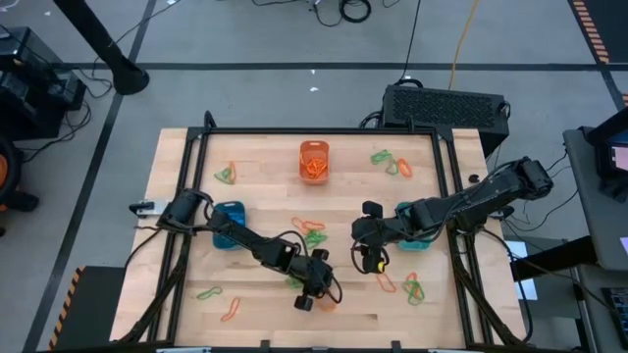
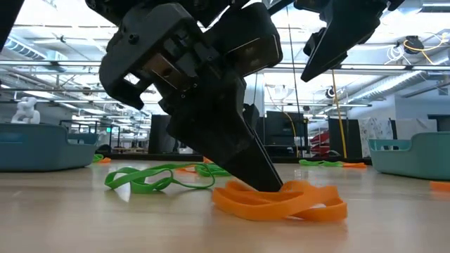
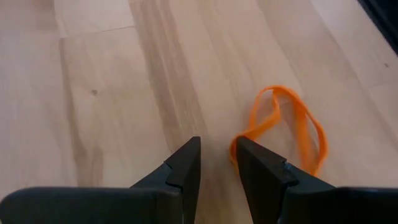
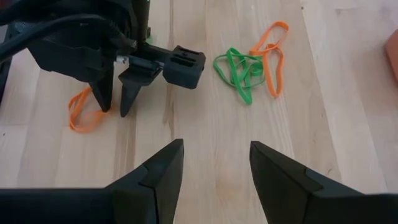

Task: Sort rubber bands into baskets
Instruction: Put the orange rubber band into the orange bin

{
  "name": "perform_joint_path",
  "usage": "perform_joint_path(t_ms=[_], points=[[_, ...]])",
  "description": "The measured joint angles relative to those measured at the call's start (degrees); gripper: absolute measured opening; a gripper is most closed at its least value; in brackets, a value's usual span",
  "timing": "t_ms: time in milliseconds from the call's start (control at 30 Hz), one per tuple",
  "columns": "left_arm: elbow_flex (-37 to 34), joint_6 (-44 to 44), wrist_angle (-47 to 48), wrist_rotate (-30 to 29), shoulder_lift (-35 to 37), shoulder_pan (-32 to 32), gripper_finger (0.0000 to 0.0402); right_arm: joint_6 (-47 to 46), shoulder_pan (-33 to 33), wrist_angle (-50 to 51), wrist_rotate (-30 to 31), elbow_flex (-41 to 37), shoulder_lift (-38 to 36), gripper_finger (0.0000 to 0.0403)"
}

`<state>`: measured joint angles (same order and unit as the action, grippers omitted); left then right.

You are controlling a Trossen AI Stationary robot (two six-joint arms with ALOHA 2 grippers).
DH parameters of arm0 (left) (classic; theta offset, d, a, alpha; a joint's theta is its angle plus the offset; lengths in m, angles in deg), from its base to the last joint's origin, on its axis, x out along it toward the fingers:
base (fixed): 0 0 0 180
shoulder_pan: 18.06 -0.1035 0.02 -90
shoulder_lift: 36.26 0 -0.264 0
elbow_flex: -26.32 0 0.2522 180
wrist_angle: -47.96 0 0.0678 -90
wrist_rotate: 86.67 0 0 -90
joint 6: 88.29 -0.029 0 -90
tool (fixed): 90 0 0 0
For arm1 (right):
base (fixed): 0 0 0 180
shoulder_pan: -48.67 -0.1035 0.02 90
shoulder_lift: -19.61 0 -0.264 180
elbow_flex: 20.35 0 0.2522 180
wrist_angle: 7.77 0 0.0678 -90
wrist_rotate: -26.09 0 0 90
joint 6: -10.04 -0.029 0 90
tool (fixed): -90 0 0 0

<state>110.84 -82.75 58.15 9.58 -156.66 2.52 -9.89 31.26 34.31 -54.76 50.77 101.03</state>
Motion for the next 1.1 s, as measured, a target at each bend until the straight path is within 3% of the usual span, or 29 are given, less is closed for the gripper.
perform_joint_path(t_ms=[433, 1100], points=[[1.9, -0.4, -0.2, 0.2, 0.7, 0.0, 0.0109, 0.0, 0.0, 0.0, 0.0, 0.0, 0.0, 0.0176], [2.0, 0.1, 8.7, -2.5, 0.9, 0.1, 0.0109, 0.0, 0.0, -0.2, 0.0, 0.0, 0.0, 0.0176]])
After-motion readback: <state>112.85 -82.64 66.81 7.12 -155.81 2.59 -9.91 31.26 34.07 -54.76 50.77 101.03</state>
